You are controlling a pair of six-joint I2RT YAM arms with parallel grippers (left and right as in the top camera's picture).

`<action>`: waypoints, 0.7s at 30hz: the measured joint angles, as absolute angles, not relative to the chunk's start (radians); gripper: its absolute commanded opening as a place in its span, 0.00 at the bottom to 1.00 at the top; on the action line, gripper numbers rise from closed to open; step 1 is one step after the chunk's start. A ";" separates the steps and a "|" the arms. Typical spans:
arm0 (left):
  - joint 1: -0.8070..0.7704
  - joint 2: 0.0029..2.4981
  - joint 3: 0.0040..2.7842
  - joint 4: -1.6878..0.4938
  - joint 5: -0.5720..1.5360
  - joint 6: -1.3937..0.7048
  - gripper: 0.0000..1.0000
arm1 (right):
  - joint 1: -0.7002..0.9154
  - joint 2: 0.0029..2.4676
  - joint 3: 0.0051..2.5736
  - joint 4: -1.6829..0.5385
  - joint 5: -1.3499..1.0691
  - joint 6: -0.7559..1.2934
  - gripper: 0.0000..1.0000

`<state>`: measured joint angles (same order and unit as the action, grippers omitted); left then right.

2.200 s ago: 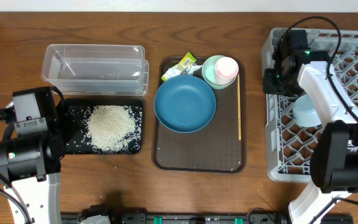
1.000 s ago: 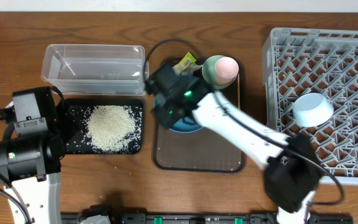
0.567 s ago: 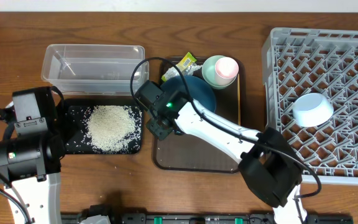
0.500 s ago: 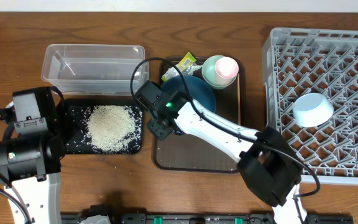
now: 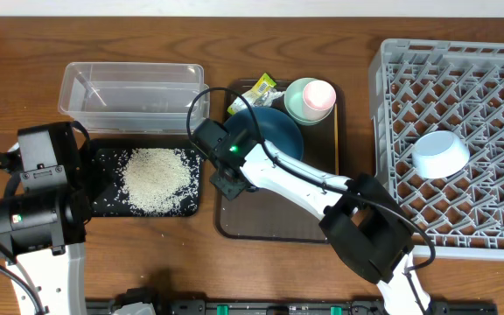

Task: Sort waste into correct bins and load items into the dishwasher rack
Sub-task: 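Reach the right gripper to the blue plate's rim and grasp it, then lift the blue plate with the right gripper over the dish rack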

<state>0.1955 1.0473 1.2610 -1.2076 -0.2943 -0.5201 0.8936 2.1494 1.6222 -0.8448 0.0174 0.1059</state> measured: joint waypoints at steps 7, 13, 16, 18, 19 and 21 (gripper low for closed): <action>0.196 1.047 1.261 -1.208 -0.294 -0.520 0.91 | 0.893 2.149 1.739 -0.971 0.039 0.127 0.01; 0.196 1.047 1.261 -1.208 -0.294 -0.520 0.90 | 0.891 2.150 1.937 -1.126 0.012 0.154 0.01; 0.196 1.047 1.261 -1.208 -0.294 -0.520 0.91 | 0.874 2.151 2.067 -1.229 0.004 0.160 0.01; 0.196 1.047 1.261 -1.208 -0.294 -0.521 0.91 | 0.846 2.151 2.169 -1.299 -0.004 0.170 0.01; 0.196 1.047 1.261 -1.208 -0.294 -0.521 0.91 | 0.825 2.151 2.224 -1.333 -0.009 0.174 0.01; 0.196 1.047 1.261 -1.208 -0.294 -0.520 0.90 | 0.773 2.151 2.322 -1.388 -0.036 0.178 0.01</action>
